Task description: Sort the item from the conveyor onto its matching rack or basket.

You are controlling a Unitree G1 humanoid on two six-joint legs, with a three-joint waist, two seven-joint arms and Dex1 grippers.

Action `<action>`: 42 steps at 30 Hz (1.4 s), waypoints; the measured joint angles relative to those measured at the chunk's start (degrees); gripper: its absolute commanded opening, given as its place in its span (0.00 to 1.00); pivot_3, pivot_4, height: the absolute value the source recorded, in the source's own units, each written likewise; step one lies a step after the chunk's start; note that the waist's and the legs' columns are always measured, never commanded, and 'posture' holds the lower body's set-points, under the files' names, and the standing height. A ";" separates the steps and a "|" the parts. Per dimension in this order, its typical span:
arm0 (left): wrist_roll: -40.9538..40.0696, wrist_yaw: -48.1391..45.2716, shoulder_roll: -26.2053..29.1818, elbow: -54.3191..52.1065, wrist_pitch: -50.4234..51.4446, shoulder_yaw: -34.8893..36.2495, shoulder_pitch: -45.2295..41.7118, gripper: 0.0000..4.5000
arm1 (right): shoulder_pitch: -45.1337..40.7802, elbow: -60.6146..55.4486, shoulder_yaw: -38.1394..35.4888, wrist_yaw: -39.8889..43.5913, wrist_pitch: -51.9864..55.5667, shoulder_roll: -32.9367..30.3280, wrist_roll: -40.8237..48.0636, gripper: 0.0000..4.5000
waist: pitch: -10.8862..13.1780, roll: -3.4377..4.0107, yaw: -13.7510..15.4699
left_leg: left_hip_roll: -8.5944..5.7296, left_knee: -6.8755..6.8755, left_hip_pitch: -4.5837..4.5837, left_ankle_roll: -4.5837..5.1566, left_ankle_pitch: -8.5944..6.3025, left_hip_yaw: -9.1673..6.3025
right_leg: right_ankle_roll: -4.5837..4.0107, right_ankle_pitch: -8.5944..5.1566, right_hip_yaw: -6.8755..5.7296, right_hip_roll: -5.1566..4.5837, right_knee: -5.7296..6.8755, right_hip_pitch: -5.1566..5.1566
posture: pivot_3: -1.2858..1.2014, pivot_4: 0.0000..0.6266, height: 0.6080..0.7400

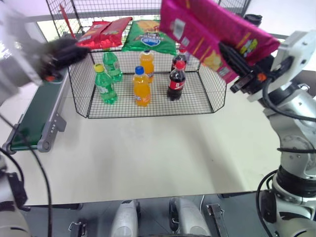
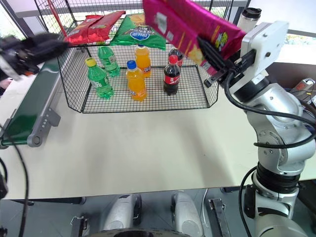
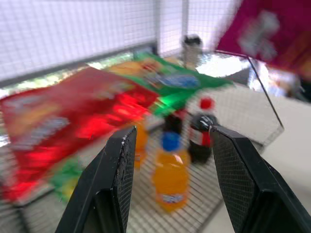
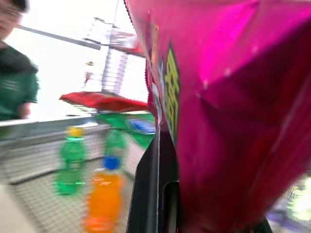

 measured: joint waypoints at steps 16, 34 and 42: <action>11.38 16.83 -16.08 -18.14 -5.37 -10.32 14.18 0.55 | -20.67 46.34 25.41 -7.99 -27.19 -3.12 -41.83 0.00 | -0.01 0.02 -0.98 | -0.04 -0.06 -0.04 0.02 0.00 0.04 | 0.03 -0.01 0.12 -0.01 -0.08 -0.04 | 0.52 0.24 1.00; 16.71 18.49 -19.77 -18.27 -8.89 -11.86 16.51 0.55 | -37.10 68.59 27.99 -3.14 -25.65 8.56 -44.34 0.98 | -0.01 0.02 -1.17 | -0.02 -0.11 -0.01 0.02 0.00 0.00 | 0.03 0.00 0.08 0.01 -0.06 -0.02 | 0.52 0.24 1.00; 18.03 18.30 -20.03 -17.22 -9.03 -11.82 16.73 0.55 | -37.27 62.60 22.02 12.01 -16.74 9.15 -32.21 0.98 | -0.01 0.03 -0.93 | -0.02 -0.13 -0.03 0.02 0.00 -0.01 | 0.03 0.00 0.06 0.00 -0.08 -0.02 | 0.52 0.24 1.00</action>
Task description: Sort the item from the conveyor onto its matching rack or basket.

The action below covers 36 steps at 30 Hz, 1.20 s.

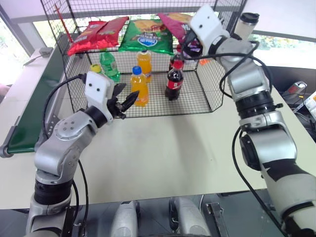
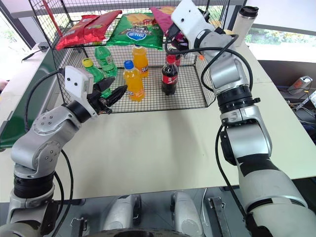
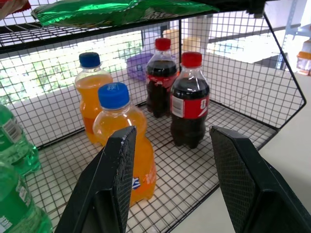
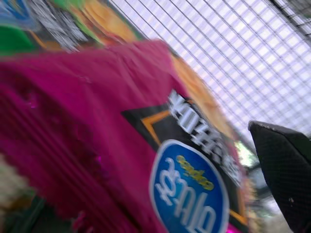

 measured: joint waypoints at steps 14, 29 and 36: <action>1.33 0.00 -0.64 0.98 0.00 0.02 0.97 0.55 | 2.52 -6.38 -5.28 11.60 12.38 -0.40 14.21 0.98 | 0.00 0.00 0.04 | 0.00 0.00 0.00 0.00 0.00 -0.01 | 0.00 0.00 -0.03 -0.01 0.00 0.00 | 0.52 0.24 1.00; 2.86 0.33 -0.96 1.06 0.00 0.04 1.09 0.55 | 0.86 0.97 -7.38 5.53 11.69 3.35 16.03 0.99 | 0.00 0.00 0.03 | 0.00 0.00 -0.01 0.00 0.00 0.00 | 0.00 0.00 -0.03 -0.01 -0.01 0.00 | 0.52 0.24 1.00; 3.69 0.12 -1.16 1.16 -0.23 0.07 1.51 0.55 | 0.13 -1.81 -10.26 4.97 12.46 4.02 19.61 0.99 | 0.00 0.00 0.10 | 0.00 -0.01 -0.03 0.00 0.00 -0.01 | 0.00 0.00 -0.04 -0.01 -0.04 0.00 | 0.52 0.24 1.00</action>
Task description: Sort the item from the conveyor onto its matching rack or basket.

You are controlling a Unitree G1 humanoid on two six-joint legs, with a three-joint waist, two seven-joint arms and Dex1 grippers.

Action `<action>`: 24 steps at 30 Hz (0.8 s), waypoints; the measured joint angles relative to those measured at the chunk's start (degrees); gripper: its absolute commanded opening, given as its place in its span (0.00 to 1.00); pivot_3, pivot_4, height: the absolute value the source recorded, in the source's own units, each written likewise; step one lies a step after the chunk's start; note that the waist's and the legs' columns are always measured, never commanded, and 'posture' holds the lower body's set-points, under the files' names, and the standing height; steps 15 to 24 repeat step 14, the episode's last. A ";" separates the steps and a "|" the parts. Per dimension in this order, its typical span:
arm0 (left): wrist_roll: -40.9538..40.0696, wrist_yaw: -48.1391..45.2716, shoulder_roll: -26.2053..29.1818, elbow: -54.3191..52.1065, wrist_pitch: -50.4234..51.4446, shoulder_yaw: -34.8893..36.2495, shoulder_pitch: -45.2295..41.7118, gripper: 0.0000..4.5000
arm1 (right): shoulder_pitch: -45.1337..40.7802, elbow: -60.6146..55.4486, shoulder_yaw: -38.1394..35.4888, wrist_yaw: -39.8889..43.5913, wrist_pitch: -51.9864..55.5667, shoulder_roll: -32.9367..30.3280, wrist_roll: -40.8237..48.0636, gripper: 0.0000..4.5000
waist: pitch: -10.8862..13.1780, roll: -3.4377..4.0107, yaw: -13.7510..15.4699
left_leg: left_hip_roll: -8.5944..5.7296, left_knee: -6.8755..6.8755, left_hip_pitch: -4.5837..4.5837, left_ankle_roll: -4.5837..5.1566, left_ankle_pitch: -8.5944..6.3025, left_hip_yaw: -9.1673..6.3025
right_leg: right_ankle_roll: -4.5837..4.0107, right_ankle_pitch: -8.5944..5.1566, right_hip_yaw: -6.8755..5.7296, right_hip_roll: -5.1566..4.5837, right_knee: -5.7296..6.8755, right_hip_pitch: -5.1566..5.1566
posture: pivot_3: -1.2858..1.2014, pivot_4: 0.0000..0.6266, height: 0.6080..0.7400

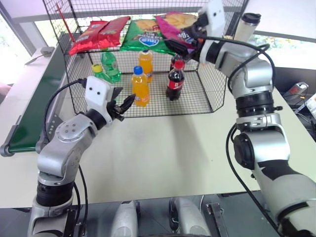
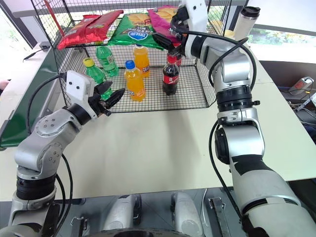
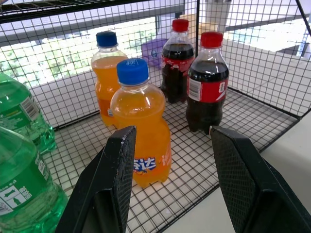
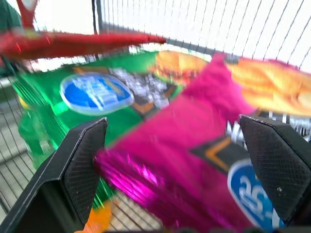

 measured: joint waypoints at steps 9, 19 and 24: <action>-2.82 -1.19 -0.75 -0.08 -1.65 5.06 3.21 0.55 | 9.89 -21.33 -6.28 0.51 -0.55 0.26 9.93 0.99 | 0.00 0.00 -0.02 | 0.00 -0.02 -0.01 0.01 0.00 -0.03 | 0.00 0.00 -0.03 0.00 -0.01 0.00 | 0.52 0.24 1.00; -8.10 -1.72 0.01 -3.50 1.06 9.31 6.51 0.55 | 19.13 -34.78 -10.08 -0.10 5.59 -2.49 18.28 0.99 | 0.00 -0.01 0.18 | 0.00 -0.03 -0.01 0.01 -0.01 -0.10 | 0.00 -0.01 -0.07 -0.03 -0.04 0.05 | 0.52 0.24 1.00; -8.10 -1.72 0.01 -3.50 1.06 9.31 6.51 0.55 | 19.13 -34.78 -10.08 -0.10 5.59 -2.49 18.28 0.99 | 0.00 -0.01 0.18 | 0.00 -0.03 -0.01 0.01 -0.01 -0.10 | 0.00 -0.01 -0.07 -0.03 -0.04 0.05 | 0.52 0.24 1.00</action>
